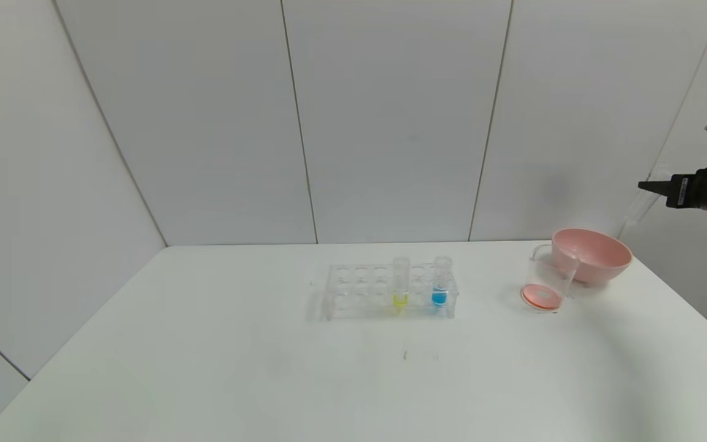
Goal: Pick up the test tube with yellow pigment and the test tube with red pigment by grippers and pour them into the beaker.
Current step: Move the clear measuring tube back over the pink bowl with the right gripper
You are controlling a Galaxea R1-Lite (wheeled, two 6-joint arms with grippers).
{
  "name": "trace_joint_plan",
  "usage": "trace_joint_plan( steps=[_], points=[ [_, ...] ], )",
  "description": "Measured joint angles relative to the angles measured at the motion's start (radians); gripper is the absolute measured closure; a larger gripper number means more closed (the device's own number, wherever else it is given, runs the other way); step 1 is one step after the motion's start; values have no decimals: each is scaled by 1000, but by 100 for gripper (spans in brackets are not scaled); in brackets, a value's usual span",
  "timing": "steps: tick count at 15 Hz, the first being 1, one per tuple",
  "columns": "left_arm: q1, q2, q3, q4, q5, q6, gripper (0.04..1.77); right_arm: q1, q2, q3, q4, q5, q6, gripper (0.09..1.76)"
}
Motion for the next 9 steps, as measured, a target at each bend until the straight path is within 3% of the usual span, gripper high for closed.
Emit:
trace_joint_plan(
  steps=[9],
  points=[
    [0, 0, 0, 0, 0, 0, 9, 87, 110, 29, -140, -94, 2, 135]
  ],
)
